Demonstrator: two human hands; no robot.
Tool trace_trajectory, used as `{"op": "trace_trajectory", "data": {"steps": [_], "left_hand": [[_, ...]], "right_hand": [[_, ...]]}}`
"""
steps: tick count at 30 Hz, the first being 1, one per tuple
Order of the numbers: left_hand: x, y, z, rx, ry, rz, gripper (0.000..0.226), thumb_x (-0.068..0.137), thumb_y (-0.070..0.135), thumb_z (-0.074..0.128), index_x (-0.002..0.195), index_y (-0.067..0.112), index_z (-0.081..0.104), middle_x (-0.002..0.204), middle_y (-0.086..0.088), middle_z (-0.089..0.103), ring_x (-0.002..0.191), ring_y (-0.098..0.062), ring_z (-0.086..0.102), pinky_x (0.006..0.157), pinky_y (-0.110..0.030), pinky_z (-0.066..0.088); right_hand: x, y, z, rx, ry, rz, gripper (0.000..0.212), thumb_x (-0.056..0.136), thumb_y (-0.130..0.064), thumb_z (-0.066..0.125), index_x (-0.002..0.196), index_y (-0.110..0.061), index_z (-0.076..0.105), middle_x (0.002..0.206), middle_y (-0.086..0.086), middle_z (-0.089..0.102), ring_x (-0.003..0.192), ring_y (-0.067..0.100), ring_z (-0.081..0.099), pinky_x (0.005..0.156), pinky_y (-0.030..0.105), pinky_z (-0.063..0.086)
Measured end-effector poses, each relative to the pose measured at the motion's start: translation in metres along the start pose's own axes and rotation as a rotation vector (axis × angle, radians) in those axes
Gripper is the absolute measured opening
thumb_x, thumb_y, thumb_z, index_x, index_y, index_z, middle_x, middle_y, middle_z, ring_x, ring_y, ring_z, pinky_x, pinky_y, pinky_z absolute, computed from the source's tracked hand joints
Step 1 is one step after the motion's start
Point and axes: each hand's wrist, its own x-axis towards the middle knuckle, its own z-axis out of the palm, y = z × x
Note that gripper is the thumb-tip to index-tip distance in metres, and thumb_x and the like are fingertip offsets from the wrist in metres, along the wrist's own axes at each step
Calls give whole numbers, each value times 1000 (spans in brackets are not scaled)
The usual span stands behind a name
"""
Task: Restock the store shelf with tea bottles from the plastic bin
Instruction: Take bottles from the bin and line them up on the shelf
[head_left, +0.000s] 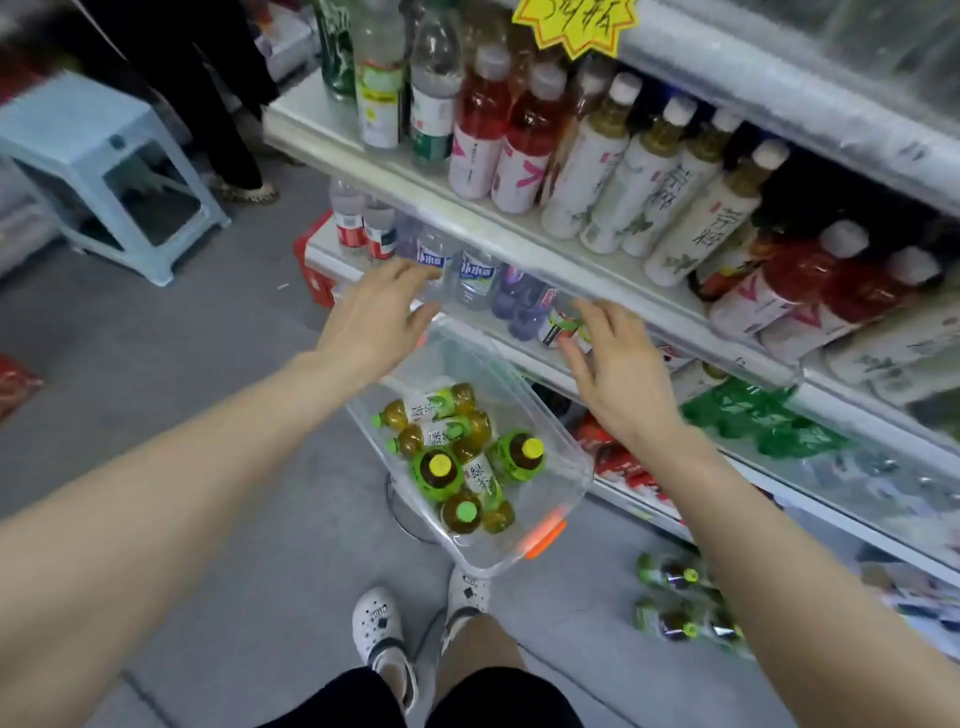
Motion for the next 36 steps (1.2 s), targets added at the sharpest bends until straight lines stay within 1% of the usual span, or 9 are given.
{"op": "trace_trajectory", "data": {"steps": [8, 13, 17, 21, 25, 27, 29, 33, 36], "left_hand": [[-79, -58, 124, -72, -217, -211, 38, 93, 22, 63, 129, 12, 60, 128, -10, 60, 117, -34, 56, 90, -44, 50], [-96, -87, 188, -14, -220, -163, 34, 88, 22, 57, 116, 4, 66, 108, -18, 67, 93, -42, 65, 81, -46, 55], [-106, -109, 225, 78, -214, -128, 40, 86, 29, 51, 115, 6, 68, 104, -16, 69, 99, -39, 64, 93, -45, 51], [-115, -118, 244, 132, -159, -86, 37, 88, 27, 48, 112, 12, 72, 102, -7, 72, 106, -32, 64, 105, -44, 34], [-114, -117, 247, 138, -146, -110, 36, 85, 26, 49, 109, 15, 73, 100, -4, 73, 104, -29, 66, 106, -42, 30], [-113, -116, 244, 140, -169, -109, 37, 84, 27, 48, 109, 14, 73, 98, -5, 73, 102, -30, 67, 106, -43, 29], [-111, -113, 239, 136, -224, -97, 40, 85, 30, 46, 109, 13, 72, 98, -6, 72, 100, -30, 67, 106, -43, 28], [-106, -109, 228, 66, -289, -122, 39, 85, 33, 53, 113, 12, 70, 101, -10, 71, 100, -33, 66, 106, -47, 33], [-93, -95, 217, -128, -313, -259, 44, 87, 25, 67, 127, 10, 62, 118, -15, 65, 113, -37, 58, 104, -47, 42]], "right_hand": [[-30, 2, 156, 17, -480, -69, 47, 88, -25, 62, 131, -9, 50, 118, 15, 58, 105, 38, 58, 89, 47, 51], [-3, 0, 231, -71, -782, -49, 45, 97, -31, 53, 138, -16, 44, 120, 11, 61, 106, 33, 61, 82, 40, 51], [9, -4, 294, -185, -993, -7, 27, 99, -29, 51, 120, -11, 56, 116, 11, 63, 106, 31, 62, 79, 36, 46], [0, 1, 344, -154, -1179, 165, 50, 91, -55, 57, 113, -10, 60, 108, 7, 63, 104, 28, 62, 77, 32, 44], [-3, 5, 358, 4, -1211, 287, 72, 87, -62, 56, 131, -7, 46, 124, 13, 62, 111, 33, 61, 91, 40, 50], [-1, 5, 352, 62, -1191, 330, 74, 86, -63, 57, 136, -12, 39, 129, 13, 59, 116, 35, 58, 97, 43, 48], [1, 7, 339, 107, -1120, 325, 64, 90, -57, 55, 138, -18, 36, 126, 15, 61, 115, 37, 58, 96, 43, 48], [5, 7, 287, 189, -935, 195, 39, 101, -38, 45, 131, -14, 36, 96, 10, 60, 97, 36, 61, 73, 35, 42], [25, 5, 251, 267, -793, 113, 38, 101, -37, 45, 131, -14, 36, 100, 11, 58, 97, 33, 57, 78, 38, 44]]}}
